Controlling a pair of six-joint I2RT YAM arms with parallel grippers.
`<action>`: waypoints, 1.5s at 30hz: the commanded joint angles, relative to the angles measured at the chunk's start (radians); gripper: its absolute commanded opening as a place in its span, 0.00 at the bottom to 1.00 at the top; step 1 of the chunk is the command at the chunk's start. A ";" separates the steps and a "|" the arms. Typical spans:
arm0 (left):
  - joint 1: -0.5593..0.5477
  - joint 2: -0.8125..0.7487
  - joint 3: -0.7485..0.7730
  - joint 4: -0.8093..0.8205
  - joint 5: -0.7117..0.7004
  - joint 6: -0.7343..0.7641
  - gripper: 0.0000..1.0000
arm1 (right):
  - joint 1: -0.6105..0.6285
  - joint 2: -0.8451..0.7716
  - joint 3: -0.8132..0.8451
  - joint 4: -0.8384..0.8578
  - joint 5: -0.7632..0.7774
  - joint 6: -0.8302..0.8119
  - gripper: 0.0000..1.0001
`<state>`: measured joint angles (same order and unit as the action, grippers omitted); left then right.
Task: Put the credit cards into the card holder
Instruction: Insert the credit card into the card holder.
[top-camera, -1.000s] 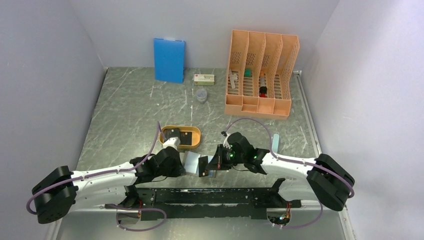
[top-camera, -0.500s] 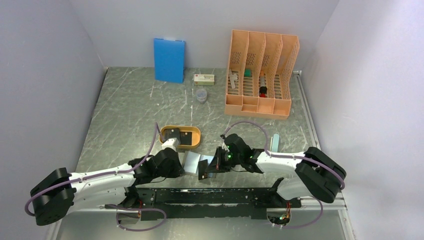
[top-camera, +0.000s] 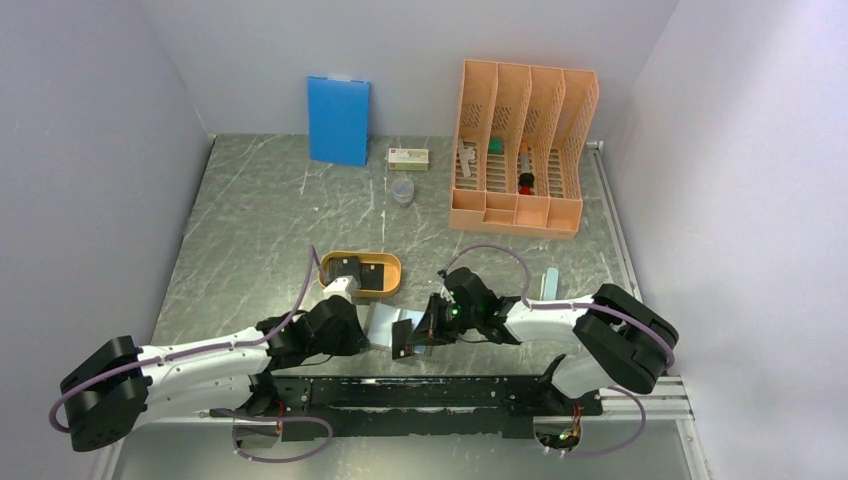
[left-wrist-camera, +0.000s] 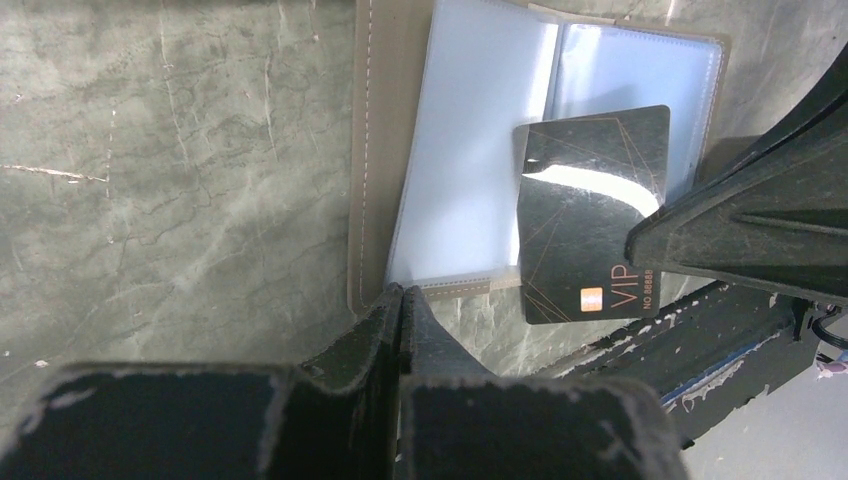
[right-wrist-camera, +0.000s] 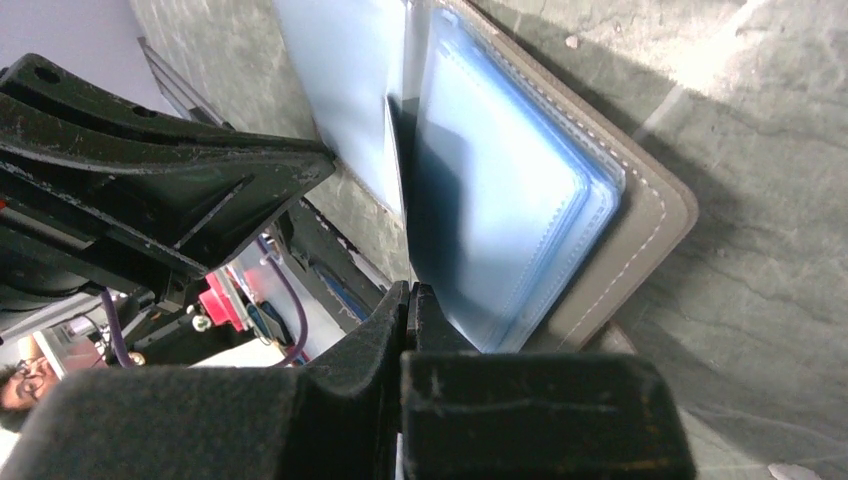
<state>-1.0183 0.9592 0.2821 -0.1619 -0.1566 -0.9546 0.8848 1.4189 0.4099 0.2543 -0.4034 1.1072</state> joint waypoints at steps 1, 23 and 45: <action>-0.005 -0.019 -0.011 0.005 -0.006 -0.004 0.05 | 0.005 0.025 0.030 0.011 0.037 0.006 0.00; -0.005 -0.167 0.024 -0.195 -0.095 -0.038 0.05 | 0.004 0.106 0.027 0.085 0.143 0.040 0.00; -0.005 -0.057 0.032 -0.136 -0.151 -0.069 0.07 | 0.000 0.097 -0.010 0.083 0.100 0.028 0.00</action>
<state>-1.0183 0.8928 0.3027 -0.3660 -0.3317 -1.0344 0.8848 1.5230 0.4343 0.3702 -0.3183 1.1439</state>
